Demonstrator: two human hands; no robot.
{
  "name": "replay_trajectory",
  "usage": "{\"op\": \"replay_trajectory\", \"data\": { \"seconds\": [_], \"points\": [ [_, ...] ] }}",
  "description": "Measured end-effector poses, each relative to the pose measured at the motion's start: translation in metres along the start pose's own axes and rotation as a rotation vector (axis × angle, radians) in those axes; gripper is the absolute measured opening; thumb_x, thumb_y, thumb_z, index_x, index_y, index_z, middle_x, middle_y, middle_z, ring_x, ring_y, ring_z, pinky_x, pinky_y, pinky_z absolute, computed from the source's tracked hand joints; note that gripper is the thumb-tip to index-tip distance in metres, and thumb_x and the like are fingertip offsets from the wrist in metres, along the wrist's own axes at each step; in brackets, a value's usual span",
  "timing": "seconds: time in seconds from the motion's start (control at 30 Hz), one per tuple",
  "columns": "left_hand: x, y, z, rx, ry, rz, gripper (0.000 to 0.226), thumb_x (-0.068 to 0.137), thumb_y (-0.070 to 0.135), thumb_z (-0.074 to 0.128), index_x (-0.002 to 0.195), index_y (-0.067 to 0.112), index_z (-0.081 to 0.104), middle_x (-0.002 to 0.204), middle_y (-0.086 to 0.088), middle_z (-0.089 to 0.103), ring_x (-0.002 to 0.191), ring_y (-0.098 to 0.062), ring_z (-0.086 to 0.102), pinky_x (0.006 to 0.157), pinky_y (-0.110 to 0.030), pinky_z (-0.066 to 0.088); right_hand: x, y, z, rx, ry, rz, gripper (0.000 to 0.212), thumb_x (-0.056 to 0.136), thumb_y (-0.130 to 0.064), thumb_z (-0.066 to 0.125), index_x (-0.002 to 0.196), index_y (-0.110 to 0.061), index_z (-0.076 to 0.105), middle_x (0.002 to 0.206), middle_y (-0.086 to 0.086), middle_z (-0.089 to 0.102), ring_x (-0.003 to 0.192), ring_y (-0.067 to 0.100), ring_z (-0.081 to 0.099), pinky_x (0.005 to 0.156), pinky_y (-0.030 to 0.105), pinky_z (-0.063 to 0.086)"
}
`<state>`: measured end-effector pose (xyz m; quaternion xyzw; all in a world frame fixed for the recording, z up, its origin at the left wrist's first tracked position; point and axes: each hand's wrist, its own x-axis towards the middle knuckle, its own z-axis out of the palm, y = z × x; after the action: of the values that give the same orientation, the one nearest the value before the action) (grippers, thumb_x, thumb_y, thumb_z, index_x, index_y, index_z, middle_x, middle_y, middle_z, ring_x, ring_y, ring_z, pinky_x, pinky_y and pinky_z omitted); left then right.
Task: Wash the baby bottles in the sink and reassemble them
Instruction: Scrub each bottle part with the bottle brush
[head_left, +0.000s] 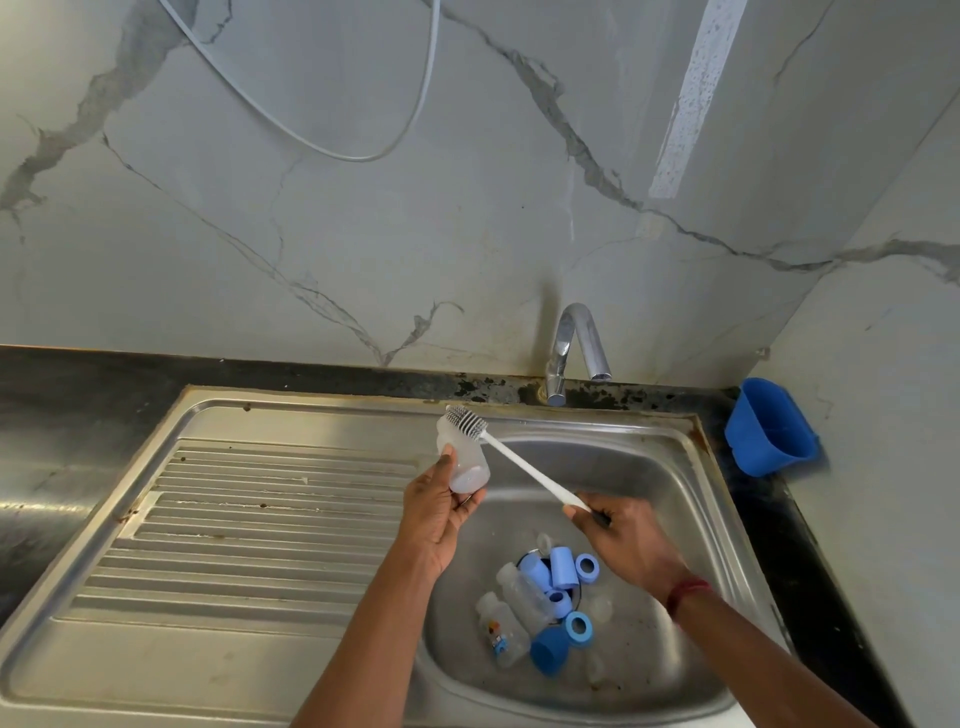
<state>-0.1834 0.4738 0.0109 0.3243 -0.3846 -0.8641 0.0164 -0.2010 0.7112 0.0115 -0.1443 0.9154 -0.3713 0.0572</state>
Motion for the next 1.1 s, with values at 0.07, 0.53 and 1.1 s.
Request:
{"op": "replay_trajectory", "data": {
  "seconds": [0.07, 0.53, 1.1],
  "points": [
    [-0.001, -0.001, -0.005, -0.046, -0.001, 0.004, 0.033, 0.094, 0.027, 0.064, 0.117, 0.004, 0.059, 0.113, -0.02, 0.067, 0.097, -0.027, 0.068, 0.087, -0.042, 0.057, 0.002, -0.003, 0.002, 0.037, 0.011, 0.016, 0.03, 0.095, -0.033, 0.062, 0.086, -0.005, 0.07, 0.05, -0.008, 0.036, 0.048, 0.006, 0.031, 0.049, 0.022, 0.031],
    [0.003, 0.013, -0.001, -0.093, -0.023, 0.093, 0.039, 0.093, 0.03, 0.064, 0.12, 0.003, 0.058, 0.117, -0.019, 0.066, 0.105, -0.03, 0.068, 0.082, -0.038, 0.06, -0.014, -0.003, 0.01, 0.146, -0.013, 0.103, 0.038, 0.094, -0.031, 0.062, 0.071, -0.001, 0.061, 0.049, -0.01, 0.033, 0.047, 0.006, 0.029, 0.048, 0.021, 0.029],
    [0.013, 0.022, -0.005, 0.205, 0.03, 0.33, 0.039, 0.09, 0.021, 0.069, 0.124, 0.002, 0.065, 0.108, -0.011, 0.072, 0.105, -0.028, 0.068, 0.09, -0.037, 0.057, -0.021, -0.002, 0.018, 0.098, -0.128, 0.12, 0.042, 0.095, -0.027, 0.061, 0.059, -0.009, 0.052, 0.048, -0.008, 0.035, 0.048, 0.008, 0.029, 0.049, 0.018, 0.029]
  ]
}}
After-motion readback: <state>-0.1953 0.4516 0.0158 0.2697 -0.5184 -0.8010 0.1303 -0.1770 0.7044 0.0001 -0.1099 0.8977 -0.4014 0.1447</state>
